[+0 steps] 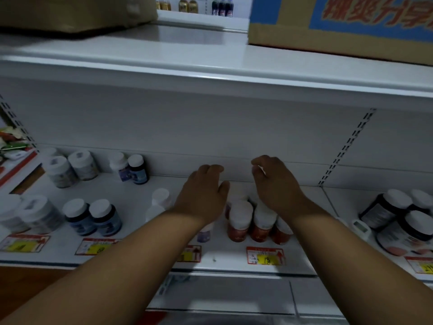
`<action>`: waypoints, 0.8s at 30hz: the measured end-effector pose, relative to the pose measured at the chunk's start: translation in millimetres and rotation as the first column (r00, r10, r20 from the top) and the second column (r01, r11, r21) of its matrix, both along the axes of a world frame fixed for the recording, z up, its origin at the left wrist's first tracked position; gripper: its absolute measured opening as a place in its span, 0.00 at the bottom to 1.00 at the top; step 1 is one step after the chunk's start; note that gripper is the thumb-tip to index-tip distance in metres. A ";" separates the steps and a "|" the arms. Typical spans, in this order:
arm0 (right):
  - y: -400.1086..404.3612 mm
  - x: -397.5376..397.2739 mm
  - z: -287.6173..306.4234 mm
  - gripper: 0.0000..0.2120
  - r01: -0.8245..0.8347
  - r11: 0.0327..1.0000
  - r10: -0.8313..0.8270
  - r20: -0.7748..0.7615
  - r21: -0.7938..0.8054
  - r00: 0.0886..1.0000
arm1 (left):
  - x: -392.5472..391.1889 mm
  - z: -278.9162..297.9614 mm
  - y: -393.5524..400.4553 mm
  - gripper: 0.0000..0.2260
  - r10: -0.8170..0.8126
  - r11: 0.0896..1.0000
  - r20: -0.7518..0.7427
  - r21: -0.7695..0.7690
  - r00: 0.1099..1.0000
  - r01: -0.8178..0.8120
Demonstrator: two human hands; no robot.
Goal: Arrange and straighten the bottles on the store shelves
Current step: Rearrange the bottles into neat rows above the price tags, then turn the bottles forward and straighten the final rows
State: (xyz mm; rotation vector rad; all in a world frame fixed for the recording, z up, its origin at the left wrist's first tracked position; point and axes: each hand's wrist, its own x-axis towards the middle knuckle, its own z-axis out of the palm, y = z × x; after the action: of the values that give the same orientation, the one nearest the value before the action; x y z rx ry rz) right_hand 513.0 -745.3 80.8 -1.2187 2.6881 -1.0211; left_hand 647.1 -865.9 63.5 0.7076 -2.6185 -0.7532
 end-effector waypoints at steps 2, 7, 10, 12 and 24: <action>-24.6 27.3 0.7 0.12 -0.027 0.999 0.025 -0.027 -0.042 0.999 | 22.8 5.1 -22.3 0.20 -0.003 1.000 -0.016 -0.030 1.000 0.002; -109.8 105.4 -1.8 0.12 -0.147 0.985 0.145 -0.025 -0.088 0.989 | 103.8 8.1 -98.0 0.18 0.029 0.989 -0.023 -0.147 0.999 -0.032; -160.8 143.9 -6.8 0.13 -0.202 0.976 0.202 -0.013 -0.085 0.979 | 154.3 6.0 -142.2 0.20 0.078 0.976 0.018 -0.206 0.997 -0.073; -191.7 160.8 -9.7 0.14 -0.224 0.973 0.227 0.041 -0.060 0.973 | 181.9 6.8 -165.3 0.19 0.114 0.973 0.068 -0.209 0.991 -0.098; -299.5 138.2 -60.5 0.19 -0.076 0.955 0.072 0.023 0.286 0.997 | 220.4 -3.9 -214.7 0.19 0.091 0.982 0.156 -0.175 0.984 -0.064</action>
State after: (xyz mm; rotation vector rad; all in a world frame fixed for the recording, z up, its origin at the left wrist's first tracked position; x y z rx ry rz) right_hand 651.3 -1044.8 20.4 -1.2384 2.6381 -0.5989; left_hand 867.5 -1080.6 59.7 0.8476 -2.7411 -0.4598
